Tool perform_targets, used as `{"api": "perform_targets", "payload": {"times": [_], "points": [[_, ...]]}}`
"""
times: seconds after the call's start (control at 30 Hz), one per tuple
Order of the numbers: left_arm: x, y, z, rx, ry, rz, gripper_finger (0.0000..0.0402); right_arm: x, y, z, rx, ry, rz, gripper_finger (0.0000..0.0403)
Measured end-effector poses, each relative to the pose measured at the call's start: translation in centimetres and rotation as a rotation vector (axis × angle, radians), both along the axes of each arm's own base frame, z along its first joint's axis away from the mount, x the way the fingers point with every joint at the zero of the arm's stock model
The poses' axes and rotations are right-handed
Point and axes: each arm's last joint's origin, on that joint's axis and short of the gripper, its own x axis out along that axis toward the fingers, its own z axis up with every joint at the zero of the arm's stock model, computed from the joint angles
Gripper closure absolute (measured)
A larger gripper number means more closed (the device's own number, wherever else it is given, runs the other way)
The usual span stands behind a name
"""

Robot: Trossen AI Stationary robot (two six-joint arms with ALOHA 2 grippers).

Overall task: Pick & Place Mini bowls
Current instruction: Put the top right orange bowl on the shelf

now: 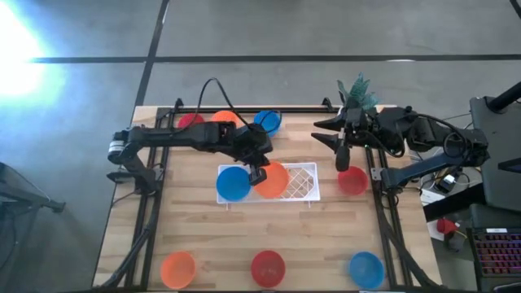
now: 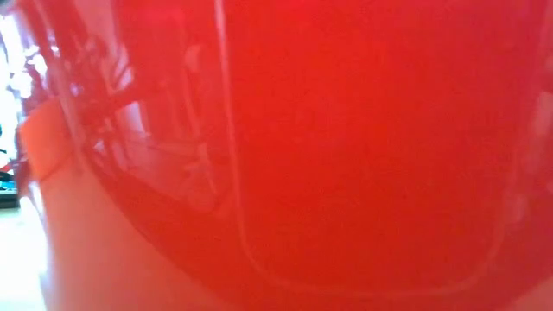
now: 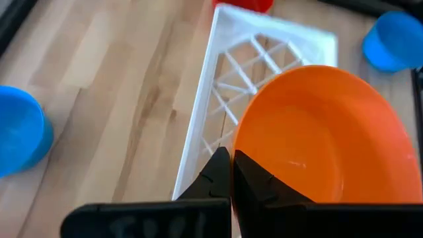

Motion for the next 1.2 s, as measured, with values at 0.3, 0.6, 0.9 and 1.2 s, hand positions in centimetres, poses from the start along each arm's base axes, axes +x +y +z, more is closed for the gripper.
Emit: {"api": "perform_targets", "payload": {"times": [0.3,0.6,0.9,1.2], "points": [[0.0,0.0,-0.4,-0.002,0.029,0.0,0.0401,0.0,0.0,0.0,-0.003,0.001,0.0,0.0257],[0.5,0.0,-1.3,-0.006,0.067,0.006,0.0401,0.0,0.0,0.0,-0.008,0.002,-0.001,0.0257],[0.4,0.0,-1.3,-0.004,0.067,0.003,0.0401,0.0,0.0,0.0,-0.008,0.002,-0.002,0.0259],[0.4,0.0,-1.3,-0.004,0.068,-0.012,0.0401,0.0,0.0,0.0,-0.008,0.002,-0.002,0.0257]]}}
